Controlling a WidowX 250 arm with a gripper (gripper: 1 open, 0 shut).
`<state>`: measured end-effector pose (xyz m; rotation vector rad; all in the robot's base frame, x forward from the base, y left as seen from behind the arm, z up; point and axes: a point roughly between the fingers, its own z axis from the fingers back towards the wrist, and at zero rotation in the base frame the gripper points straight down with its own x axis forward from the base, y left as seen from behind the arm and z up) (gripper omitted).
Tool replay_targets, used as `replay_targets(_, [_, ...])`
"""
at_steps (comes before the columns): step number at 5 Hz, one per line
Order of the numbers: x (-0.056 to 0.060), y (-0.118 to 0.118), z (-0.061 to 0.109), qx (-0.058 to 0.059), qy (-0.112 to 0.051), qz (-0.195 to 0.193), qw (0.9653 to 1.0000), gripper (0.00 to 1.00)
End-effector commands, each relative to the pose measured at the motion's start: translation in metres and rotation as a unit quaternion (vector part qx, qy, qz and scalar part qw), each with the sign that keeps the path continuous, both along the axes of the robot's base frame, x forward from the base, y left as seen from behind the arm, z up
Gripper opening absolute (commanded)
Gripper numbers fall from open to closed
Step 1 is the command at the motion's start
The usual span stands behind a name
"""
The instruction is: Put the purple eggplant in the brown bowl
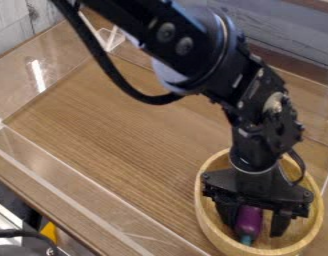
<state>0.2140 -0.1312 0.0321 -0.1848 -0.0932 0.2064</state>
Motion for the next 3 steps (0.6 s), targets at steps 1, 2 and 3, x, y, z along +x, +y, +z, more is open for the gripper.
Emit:
replay_targets(1, [0.0038,-0.0039,0.0086,-0.006,-0.014,-0.002,0.9999,1.00])
replay_targets(2, [0.0030,-0.0038,0.0132,-0.007,-0.013,-0.001,0.9999,1.00])
replay_targets(3, [0.0027,-0.0037,0.0186,-0.010,-0.015,0.000,0.9998,1.00])
